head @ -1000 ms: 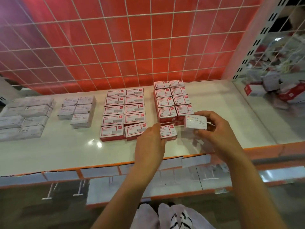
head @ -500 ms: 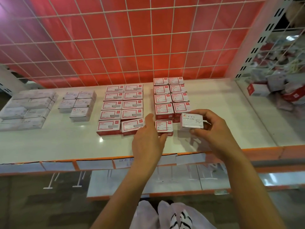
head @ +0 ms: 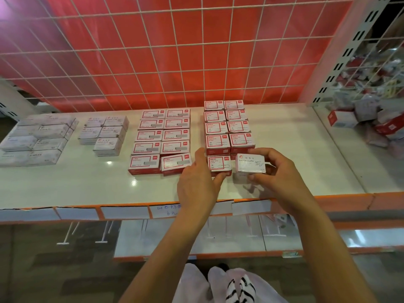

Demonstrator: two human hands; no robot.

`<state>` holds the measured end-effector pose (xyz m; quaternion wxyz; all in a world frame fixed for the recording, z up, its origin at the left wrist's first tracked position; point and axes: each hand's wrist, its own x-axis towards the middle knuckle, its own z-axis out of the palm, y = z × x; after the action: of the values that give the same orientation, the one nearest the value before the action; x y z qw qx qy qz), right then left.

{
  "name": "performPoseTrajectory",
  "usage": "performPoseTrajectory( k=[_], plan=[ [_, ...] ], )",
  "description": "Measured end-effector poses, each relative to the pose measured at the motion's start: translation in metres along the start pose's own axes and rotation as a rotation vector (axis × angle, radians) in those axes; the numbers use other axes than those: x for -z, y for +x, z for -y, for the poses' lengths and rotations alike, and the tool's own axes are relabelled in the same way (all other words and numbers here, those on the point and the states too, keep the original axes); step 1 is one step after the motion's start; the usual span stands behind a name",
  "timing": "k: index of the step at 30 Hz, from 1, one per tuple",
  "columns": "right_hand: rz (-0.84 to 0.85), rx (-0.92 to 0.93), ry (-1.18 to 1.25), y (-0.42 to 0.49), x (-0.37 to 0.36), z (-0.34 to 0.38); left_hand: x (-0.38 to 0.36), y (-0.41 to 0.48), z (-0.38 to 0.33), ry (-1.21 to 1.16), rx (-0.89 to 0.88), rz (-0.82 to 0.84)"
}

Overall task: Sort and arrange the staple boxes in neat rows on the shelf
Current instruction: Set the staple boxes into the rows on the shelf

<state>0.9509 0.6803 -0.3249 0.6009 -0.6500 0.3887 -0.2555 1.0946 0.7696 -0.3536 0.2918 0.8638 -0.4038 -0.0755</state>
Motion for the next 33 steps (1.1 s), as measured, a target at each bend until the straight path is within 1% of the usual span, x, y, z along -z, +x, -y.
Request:
performPoseTrajectory(
  k=[7, 14, 20, 22, 25, 29, 33],
  plan=[
    [0.020, 0.010, 0.005, 0.001, -0.002, -0.001, 0.002, -0.005, 0.006, 0.011, -0.043, -0.013],
    [0.045, 0.004, -0.003, 0.001, -0.005, 0.001, 0.014, -0.004, 0.018, 0.062, -0.043, 0.040],
    [0.093, 0.038, -0.013, 0.006, -0.019, 0.009, 0.025, -0.002, 0.018, 0.005, -0.035, 0.096],
    [0.106, 0.041, -0.017, 0.010, -0.028, 0.012, 0.032, -0.001, 0.018, -0.044, -0.050, 0.124],
    [0.119, 0.035, -0.005, 0.015, -0.044, 0.017, 0.048, 0.000, 0.020, -0.189, -0.074, 0.161],
    [0.123, -0.015, 0.063, 0.019, -0.069, 0.024, 0.066, 0.002, 0.028, -0.408, -0.123, 0.147],
    [0.135, -0.074, 0.096, 0.021, -0.098, 0.036, 0.084, 0.009, 0.046, -0.528, -0.114, 0.137]
  ],
)
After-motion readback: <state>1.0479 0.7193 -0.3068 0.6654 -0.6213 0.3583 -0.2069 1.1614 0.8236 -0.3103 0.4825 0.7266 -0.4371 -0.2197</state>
